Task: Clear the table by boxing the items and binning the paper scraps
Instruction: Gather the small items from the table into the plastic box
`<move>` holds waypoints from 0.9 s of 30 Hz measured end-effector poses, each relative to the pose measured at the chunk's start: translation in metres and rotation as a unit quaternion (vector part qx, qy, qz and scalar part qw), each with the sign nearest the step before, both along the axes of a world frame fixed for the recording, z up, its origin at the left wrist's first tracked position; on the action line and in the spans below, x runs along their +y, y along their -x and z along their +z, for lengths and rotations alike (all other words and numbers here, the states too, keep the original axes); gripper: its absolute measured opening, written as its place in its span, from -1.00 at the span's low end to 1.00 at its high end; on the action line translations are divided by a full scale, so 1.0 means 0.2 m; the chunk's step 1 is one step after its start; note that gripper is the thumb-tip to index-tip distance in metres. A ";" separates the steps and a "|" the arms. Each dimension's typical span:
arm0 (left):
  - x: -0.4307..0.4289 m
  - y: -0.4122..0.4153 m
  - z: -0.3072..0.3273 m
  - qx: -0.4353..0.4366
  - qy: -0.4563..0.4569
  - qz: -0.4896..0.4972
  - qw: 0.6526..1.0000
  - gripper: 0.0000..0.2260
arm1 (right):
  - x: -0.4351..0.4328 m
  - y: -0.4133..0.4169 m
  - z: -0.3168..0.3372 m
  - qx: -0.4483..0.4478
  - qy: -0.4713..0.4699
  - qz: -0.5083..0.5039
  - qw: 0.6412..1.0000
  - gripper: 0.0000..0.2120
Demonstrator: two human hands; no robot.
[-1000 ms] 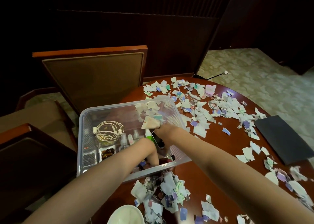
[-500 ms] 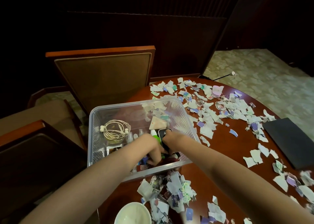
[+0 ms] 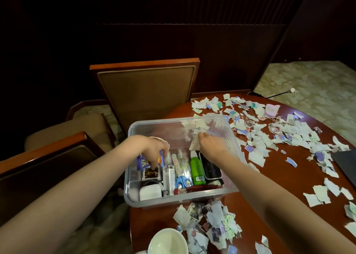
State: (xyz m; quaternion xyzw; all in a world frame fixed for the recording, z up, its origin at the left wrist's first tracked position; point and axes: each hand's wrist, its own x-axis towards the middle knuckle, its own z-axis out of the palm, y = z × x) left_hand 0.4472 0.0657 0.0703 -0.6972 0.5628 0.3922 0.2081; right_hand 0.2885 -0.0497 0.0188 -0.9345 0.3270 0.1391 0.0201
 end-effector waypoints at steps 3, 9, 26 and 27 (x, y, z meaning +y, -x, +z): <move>0.02 -0.03 -0.01 -0.005 -0.016 -0.008 1.000 -0.50 | 0.00 -0.01 -0.01 0.043 0.048 0.103 0.993 -0.37; 0.03 0.00 -0.06 -0.011 0.015 -0.004 1.000 -0.44 | 0.00 -0.08 -0.03 0.147 0.161 0.203 0.955 -0.49; 0.10 0.05 -0.12 -0.129 0.066 -0.148 0.978 -0.51 | 0.02 -0.10 0.17 -0.137 -0.019 -0.080 0.987 -0.76; 0.10 0.05 -0.11 -0.129 0.072 -0.140 0.979 -0.53 | 0.03 -0.11 0.14 -0.164 -0.063 -0.135 0.975 -0.78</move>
